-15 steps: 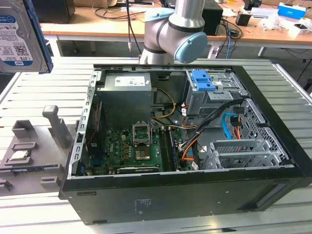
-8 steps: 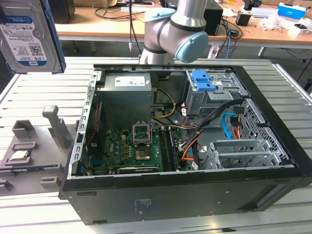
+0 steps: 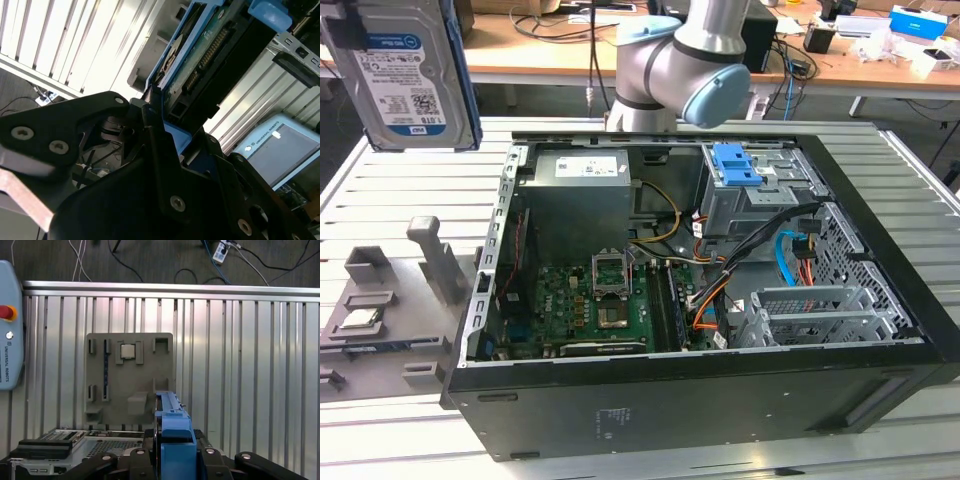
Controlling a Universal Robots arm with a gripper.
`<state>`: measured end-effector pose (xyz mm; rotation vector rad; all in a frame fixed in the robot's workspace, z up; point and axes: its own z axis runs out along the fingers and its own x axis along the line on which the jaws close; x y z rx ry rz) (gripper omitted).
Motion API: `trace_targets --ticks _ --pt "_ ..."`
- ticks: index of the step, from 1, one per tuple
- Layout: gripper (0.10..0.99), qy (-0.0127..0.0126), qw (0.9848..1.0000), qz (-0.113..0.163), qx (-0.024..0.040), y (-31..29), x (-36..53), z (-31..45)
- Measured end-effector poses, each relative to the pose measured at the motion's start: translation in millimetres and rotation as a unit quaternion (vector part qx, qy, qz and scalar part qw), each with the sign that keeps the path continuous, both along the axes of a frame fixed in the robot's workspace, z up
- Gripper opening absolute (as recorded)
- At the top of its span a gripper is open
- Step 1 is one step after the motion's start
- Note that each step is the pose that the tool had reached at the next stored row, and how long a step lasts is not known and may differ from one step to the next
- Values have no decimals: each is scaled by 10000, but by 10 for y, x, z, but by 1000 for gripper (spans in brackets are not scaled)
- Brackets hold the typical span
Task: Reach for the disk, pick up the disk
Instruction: 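Pick up the disk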
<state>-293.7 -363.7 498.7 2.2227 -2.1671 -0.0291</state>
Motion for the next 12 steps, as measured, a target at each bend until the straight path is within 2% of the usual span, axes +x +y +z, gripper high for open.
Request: trace_targets --ticks 5,10,12 --pt "365 0 10000 0 0 0 297 0" --pt "365 0 10000 1 0 0 524 0" --pt "365 0 10000 0 0 0 581 0"
